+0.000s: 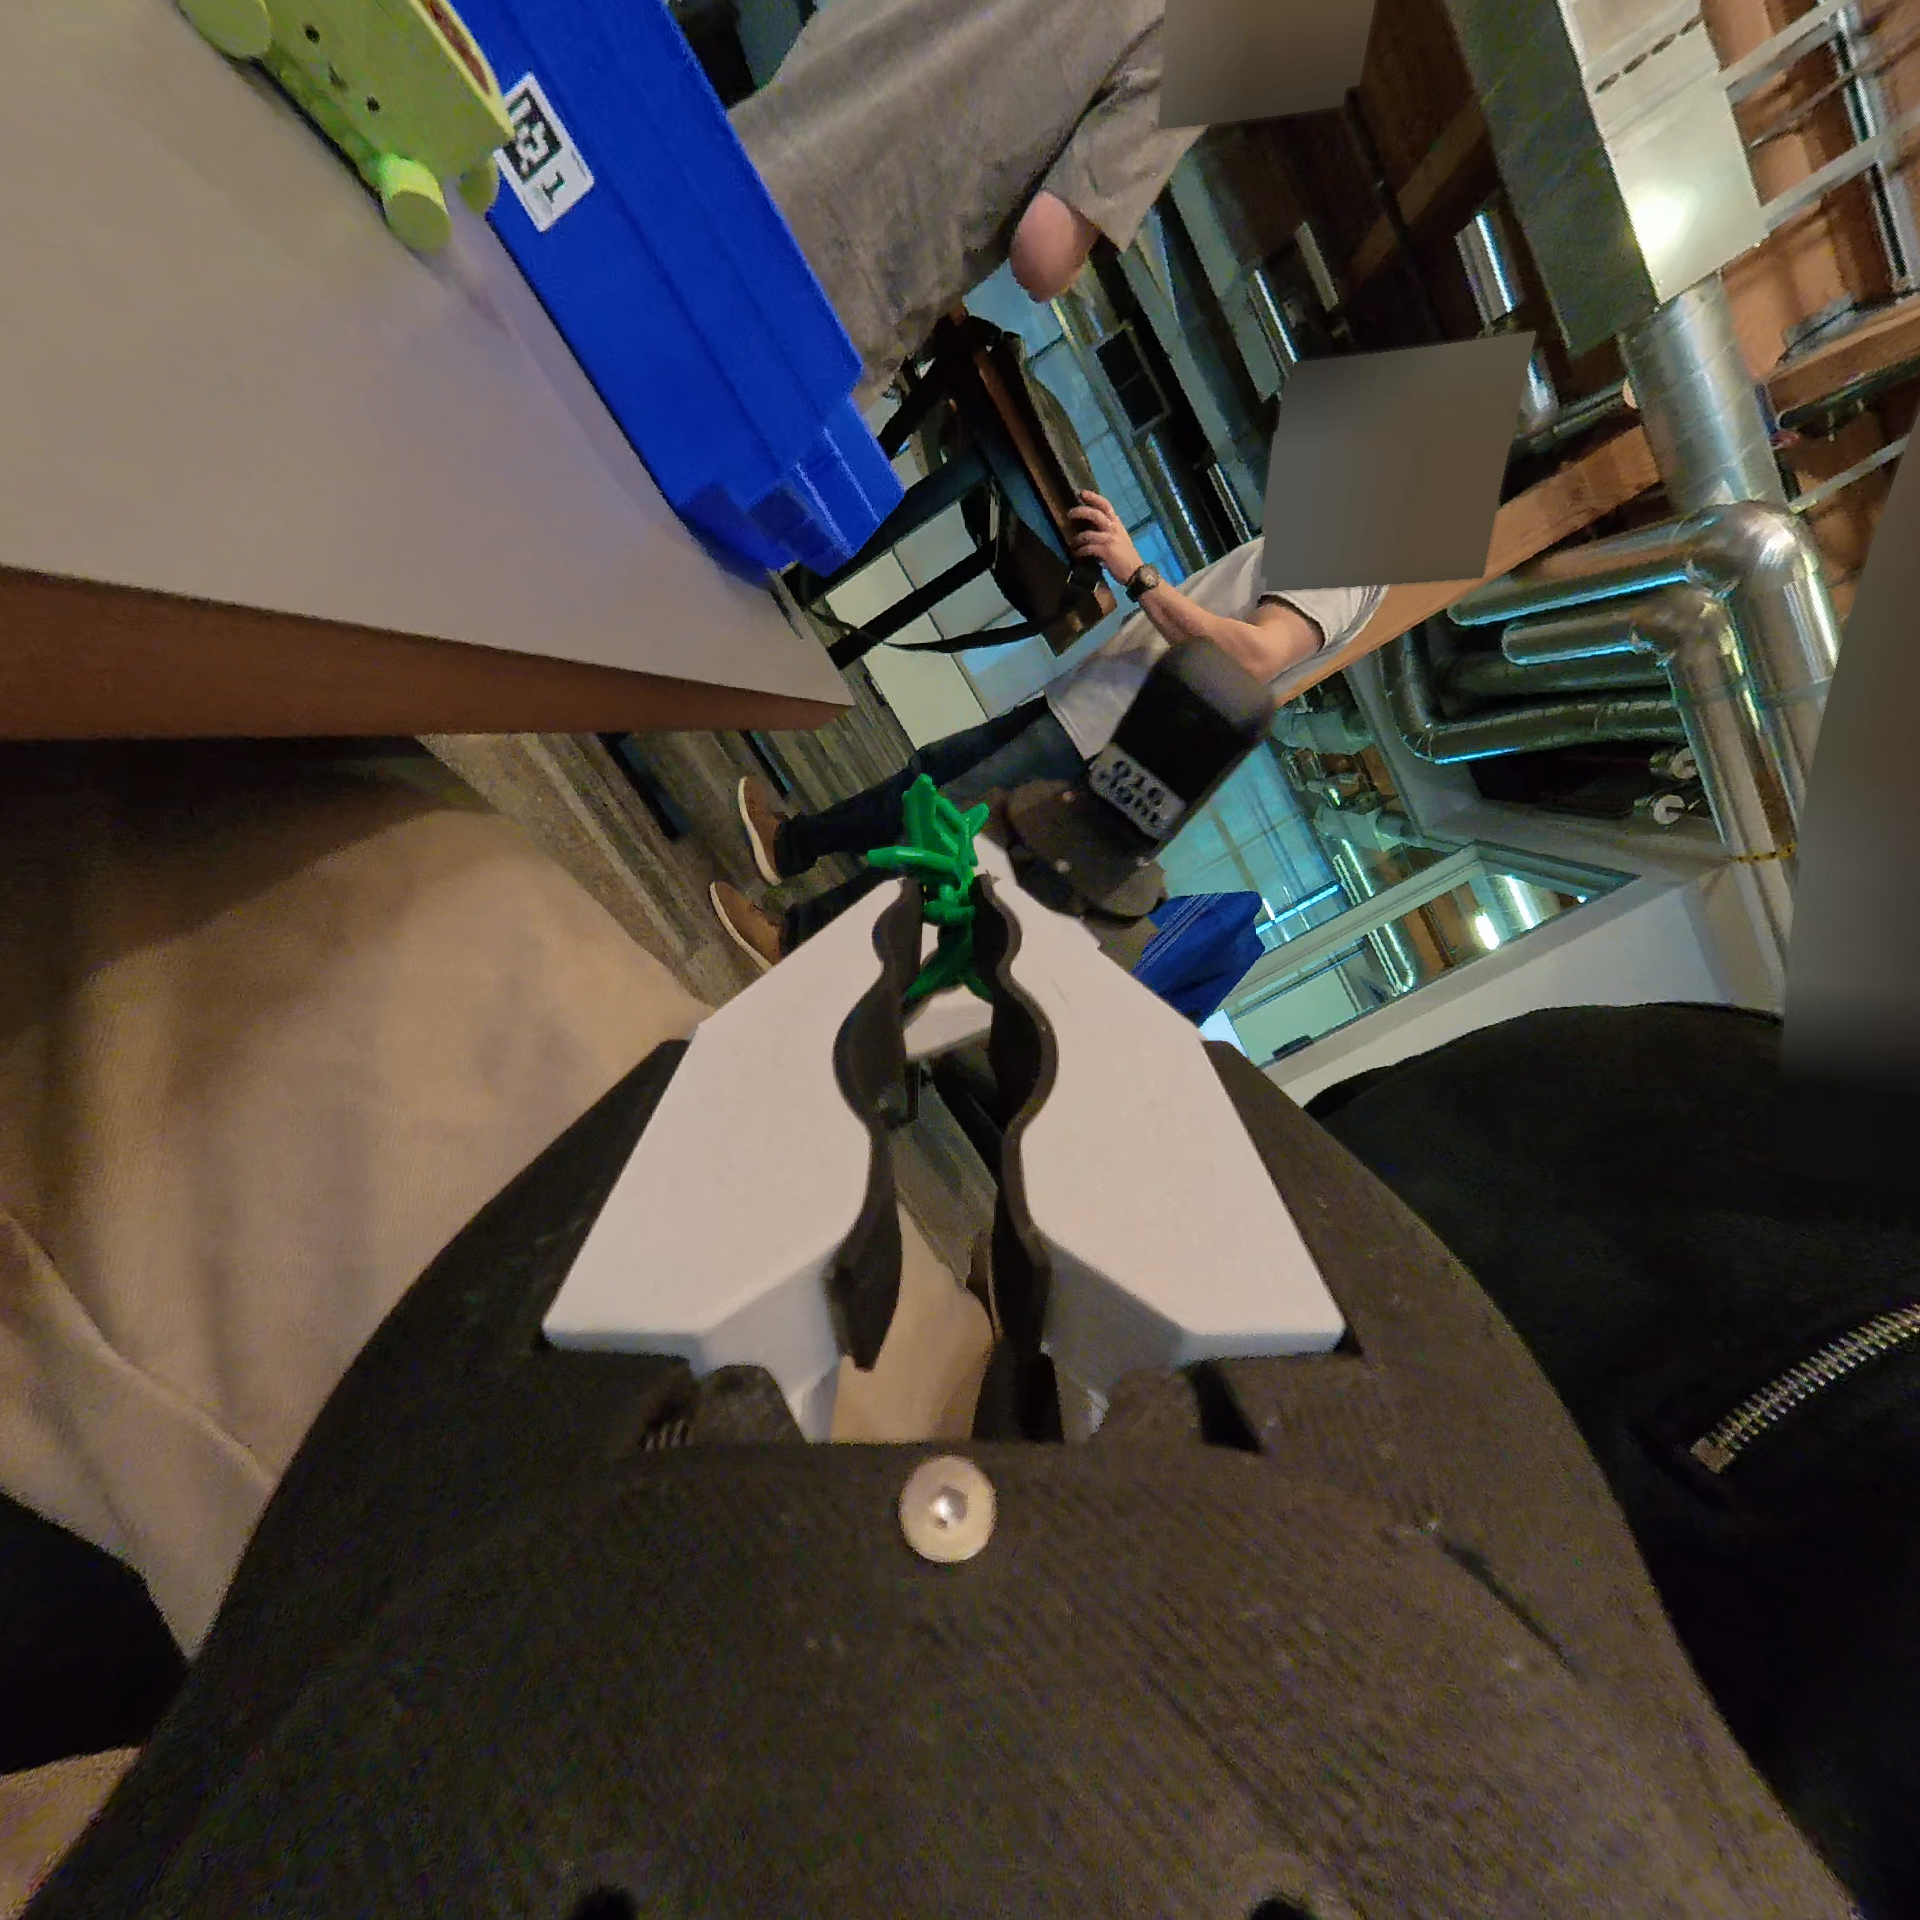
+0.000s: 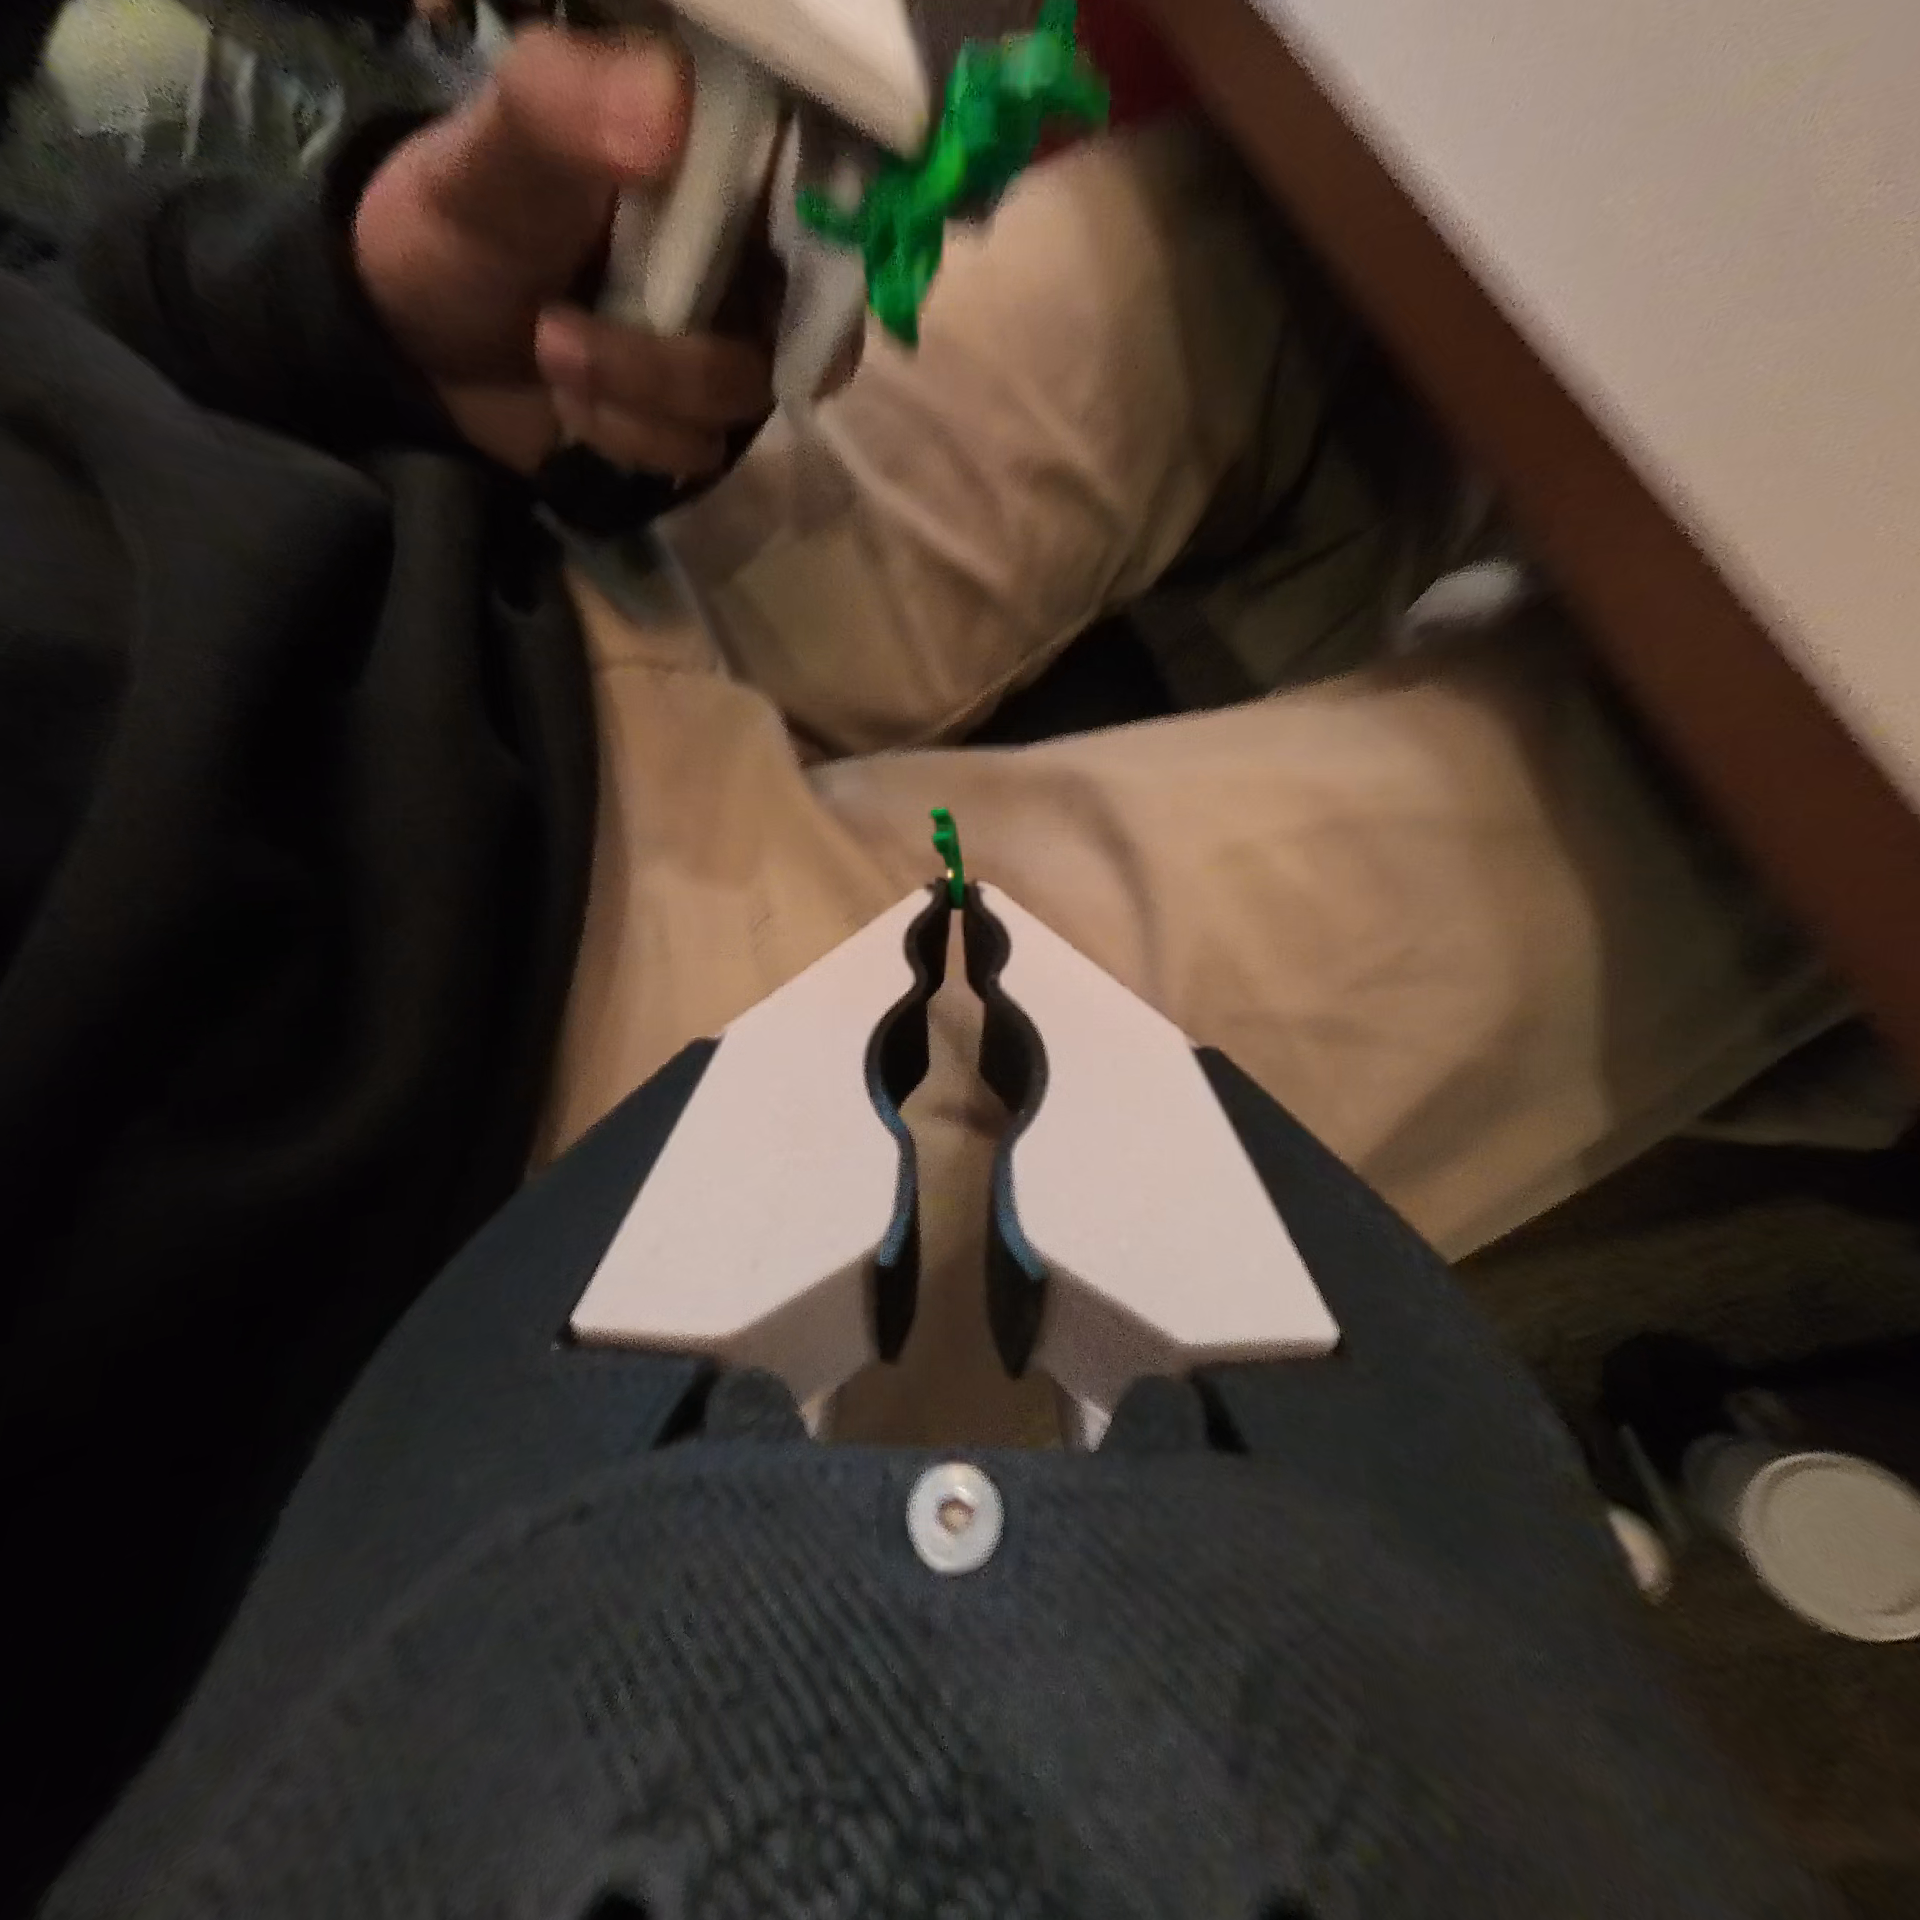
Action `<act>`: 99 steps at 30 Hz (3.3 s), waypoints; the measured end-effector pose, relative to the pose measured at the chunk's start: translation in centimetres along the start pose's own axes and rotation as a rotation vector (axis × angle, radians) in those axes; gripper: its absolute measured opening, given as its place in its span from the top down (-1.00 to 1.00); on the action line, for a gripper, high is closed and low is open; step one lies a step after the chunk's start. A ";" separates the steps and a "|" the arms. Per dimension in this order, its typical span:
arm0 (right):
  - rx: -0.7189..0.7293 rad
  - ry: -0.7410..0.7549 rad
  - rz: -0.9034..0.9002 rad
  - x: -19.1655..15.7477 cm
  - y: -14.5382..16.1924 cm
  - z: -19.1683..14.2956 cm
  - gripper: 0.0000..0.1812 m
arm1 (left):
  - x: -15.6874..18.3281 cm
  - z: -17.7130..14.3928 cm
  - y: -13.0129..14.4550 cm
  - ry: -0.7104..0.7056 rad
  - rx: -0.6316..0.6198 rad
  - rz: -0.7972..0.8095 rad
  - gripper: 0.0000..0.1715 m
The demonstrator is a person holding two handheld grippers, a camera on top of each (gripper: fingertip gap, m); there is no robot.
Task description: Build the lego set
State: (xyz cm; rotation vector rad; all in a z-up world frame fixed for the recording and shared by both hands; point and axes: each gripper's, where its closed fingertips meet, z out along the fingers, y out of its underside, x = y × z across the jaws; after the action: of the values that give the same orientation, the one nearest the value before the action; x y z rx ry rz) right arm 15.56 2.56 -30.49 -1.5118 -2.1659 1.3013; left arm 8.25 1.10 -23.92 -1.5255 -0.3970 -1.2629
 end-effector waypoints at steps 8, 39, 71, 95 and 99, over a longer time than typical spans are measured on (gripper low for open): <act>0.187 0.207 -0.142 1.3 -4.2 -1.1 1.00 | -0.6 0.3 0.8 -0.025 -0.037 -0.014 0.93; -0.109 -0.207 0.507 -0.2 3.2 1.2 0.87 | -1.6 0.6 1.4 -0.036 -0.077 -0.023 0.93; 0.029 0.149 -0.493 -0.3 -0.3 0.5 0.98 | -1.5 0.2 1.2 -0.022 -0.056 -0.039 0.93; -0.231 0.205 -0.584 0.8 2.9 3.3 0.91 | -1.6 0.3 1.3 -0.017 -0.060 -0.050 0.92; -0.234 0.205 -0.595 0.7 2.9 3.5 0.95 | -1.6 0.3 1.4 -0.016 -0.060 -0.052 0.92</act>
State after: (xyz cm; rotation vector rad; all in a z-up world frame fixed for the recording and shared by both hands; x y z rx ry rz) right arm 15.10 1.54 -34.95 -0.8895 -2.4157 0.6881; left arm 8.81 1.37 -25.96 -1.5854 -0.4146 -1.3139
